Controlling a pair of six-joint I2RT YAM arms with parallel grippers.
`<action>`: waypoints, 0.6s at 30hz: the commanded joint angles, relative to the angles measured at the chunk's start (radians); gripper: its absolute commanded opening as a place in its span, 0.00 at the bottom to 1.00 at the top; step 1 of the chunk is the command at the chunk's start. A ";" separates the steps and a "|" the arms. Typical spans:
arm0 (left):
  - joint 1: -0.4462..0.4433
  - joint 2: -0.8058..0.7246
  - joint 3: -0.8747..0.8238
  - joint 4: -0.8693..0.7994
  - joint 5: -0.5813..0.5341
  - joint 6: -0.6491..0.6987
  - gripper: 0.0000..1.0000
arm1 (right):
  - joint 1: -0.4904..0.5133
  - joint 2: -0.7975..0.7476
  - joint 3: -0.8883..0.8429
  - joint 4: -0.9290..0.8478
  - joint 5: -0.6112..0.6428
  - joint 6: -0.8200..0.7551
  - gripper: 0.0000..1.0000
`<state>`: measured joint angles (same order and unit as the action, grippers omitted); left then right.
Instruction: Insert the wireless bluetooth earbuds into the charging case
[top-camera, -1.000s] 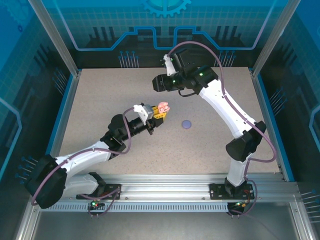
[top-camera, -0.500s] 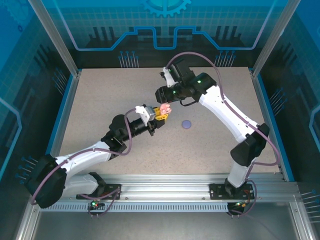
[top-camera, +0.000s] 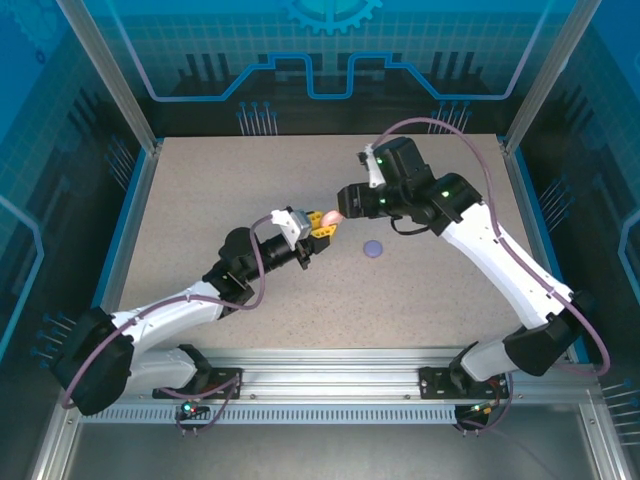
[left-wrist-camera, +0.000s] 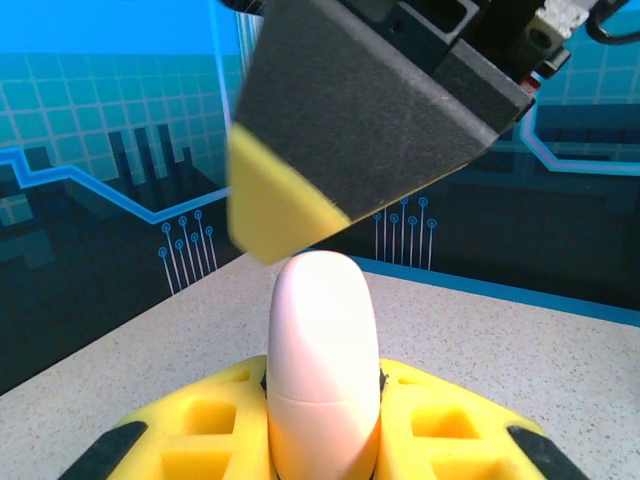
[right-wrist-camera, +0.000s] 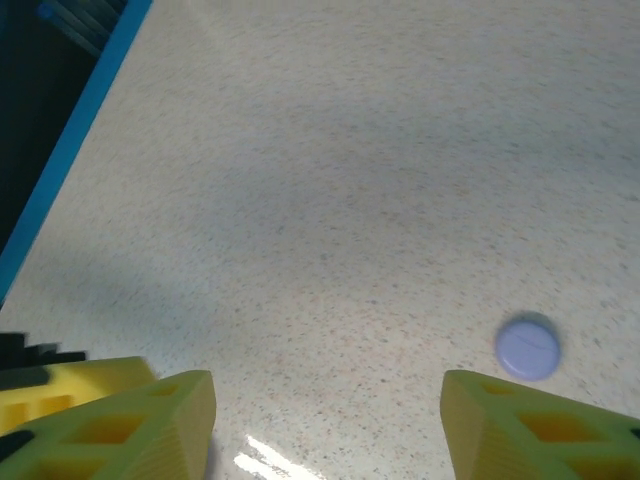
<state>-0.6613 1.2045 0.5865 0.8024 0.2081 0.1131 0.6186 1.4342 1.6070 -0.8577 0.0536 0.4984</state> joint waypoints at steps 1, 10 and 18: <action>0.006 0.011 -0.023 0.063 -0.045 -0.061 0.00 | -0.067 -0.070 -0.055 0.033 0.060 0.079 0.65; 0.007 0.118 -0.120 0.075 -0.093 -0.265 0.00 | -0.132 -0.168 -0.278 0.115 0.029 0.112 0.66; 0.005 0.245 -0.148 0.070 -0.093 -0.438 0.00 | -0.134 -0.186 -0.402 0.178 0.008 0.143 0.66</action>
<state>-0.6575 1.4223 0.4477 0.8429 0.1230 -0.2241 0.4946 1.2713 1.2259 -0.7322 0.0776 0.6144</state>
